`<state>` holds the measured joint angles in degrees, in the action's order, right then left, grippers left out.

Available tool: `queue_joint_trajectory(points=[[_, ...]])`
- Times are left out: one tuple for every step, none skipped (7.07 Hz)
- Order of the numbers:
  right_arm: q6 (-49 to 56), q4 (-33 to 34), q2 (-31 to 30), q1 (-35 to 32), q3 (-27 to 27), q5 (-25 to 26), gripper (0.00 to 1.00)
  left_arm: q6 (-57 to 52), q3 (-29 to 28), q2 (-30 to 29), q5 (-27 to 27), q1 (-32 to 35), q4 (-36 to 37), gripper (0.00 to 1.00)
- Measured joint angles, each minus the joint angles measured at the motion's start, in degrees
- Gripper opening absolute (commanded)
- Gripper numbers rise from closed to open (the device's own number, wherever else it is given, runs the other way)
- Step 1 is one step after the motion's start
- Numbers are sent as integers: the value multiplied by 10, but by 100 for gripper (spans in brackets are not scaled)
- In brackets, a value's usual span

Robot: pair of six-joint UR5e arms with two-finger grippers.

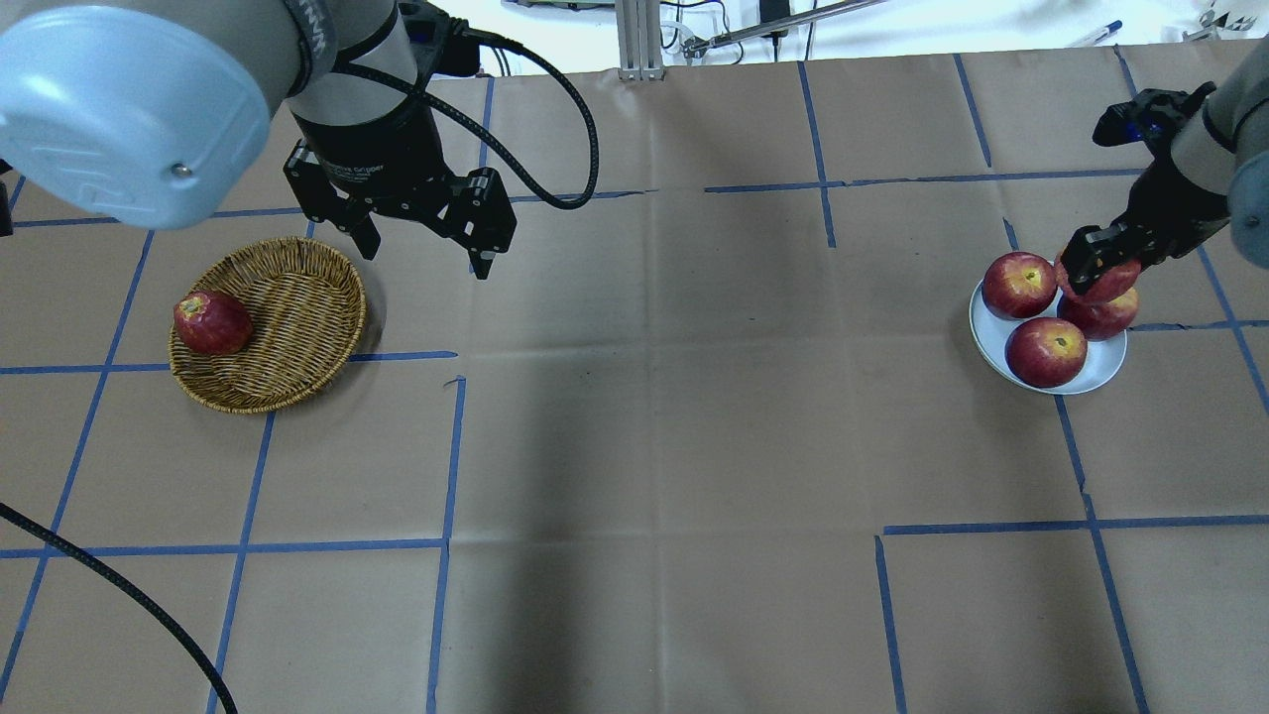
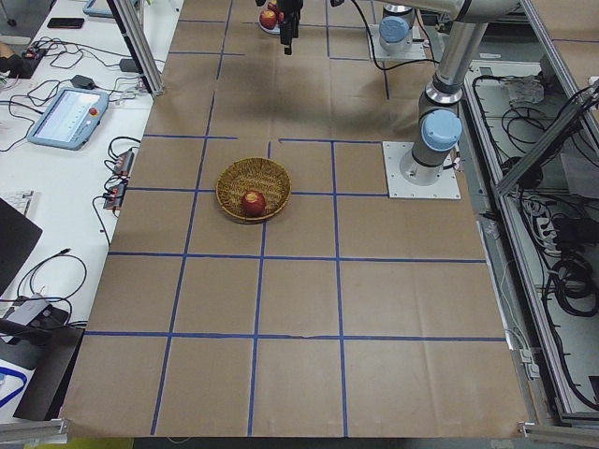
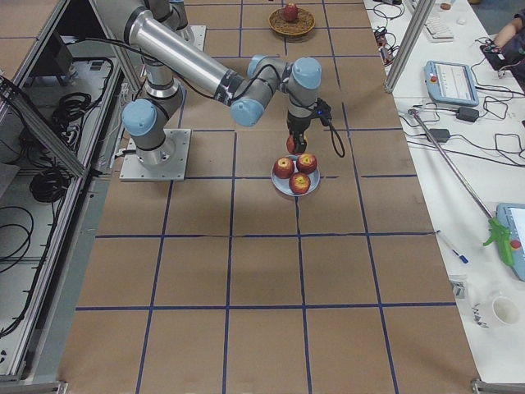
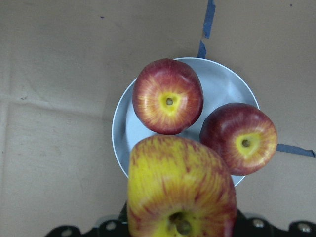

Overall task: Transfer apple from basket to plate
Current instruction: 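Carry the apple with the right gripper to the white plate, then lower the apple onto the plate and open the right gripper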

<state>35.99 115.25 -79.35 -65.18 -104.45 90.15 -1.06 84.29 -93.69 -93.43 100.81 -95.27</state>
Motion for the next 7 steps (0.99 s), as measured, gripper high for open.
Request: queue_joint_trajectory(points=[[9, 24, 14, 5, -6, 0, 46, 0, 0, 0, 0, 0, 0, 99], [13, 37, 28, 6, -7, 1, 46, 0, 0, 0, 0, 0, 0, 99], [15, 47, 39, 6, -7, 2, 46, 0, 0, 0, 0, 0, 0, 99], [17, 56, 47, 7, -8, 5, 73, 1, 0, 0, 0, 0, 0, 99], [18, 58, 51, 7, -8, 6, 100, 1, 0, 0, 0, 0, 0, 99], [18, 56, 52, 7, -9, 7, 100, 0, 0, 0, 0, 0, 0, 99], [19, 53, 52, 7, -7, 9, 100, 1, 0, 0, 0, 0, 0, 99]])
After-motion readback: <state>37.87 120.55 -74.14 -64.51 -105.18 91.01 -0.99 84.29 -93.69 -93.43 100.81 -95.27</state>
